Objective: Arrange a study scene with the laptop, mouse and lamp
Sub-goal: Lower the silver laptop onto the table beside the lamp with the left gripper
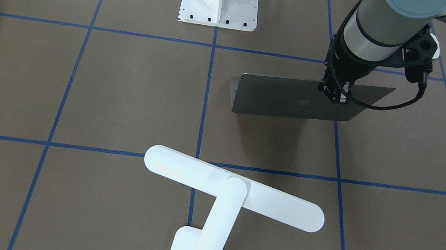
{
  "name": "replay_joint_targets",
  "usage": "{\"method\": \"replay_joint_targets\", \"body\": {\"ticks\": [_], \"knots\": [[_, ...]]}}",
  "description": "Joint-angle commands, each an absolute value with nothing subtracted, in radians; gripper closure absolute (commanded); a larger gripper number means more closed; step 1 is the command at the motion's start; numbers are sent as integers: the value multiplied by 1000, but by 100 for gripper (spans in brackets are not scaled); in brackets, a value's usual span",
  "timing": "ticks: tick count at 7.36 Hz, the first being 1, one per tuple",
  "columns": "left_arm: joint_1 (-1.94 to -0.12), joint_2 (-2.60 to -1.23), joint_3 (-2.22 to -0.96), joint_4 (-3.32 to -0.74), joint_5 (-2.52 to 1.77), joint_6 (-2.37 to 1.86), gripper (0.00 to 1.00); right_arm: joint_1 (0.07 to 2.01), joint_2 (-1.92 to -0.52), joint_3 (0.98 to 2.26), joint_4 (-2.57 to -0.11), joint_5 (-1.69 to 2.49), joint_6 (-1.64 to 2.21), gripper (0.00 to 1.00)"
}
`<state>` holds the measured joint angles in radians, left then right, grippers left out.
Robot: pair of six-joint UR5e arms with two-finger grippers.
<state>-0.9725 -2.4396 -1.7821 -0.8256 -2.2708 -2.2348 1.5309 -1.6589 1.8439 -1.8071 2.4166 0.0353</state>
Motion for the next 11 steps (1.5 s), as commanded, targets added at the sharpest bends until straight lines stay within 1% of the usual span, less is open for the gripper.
{"method": "replay_joint_targets", "body": {"ticks": [1,5,9,11], "knots": [[-966,-2441,-1703,-931,-2273,-2235,100,1531,-1632,1821,-1809,2416,35,1],[-968,-2448,-1525,-1141,-2270,-2247,100,1531,-1631,1810,-1804,2418,35,1],[-968,-2447,-1421,-1291,-2267,-2272,100,1531,-1626,1807,-1805,2418,37,1],[-968,-2447,-1399,-1318,-2266,-2272,100,1531,-1625,1807,-1804,2419,37,1]]}}
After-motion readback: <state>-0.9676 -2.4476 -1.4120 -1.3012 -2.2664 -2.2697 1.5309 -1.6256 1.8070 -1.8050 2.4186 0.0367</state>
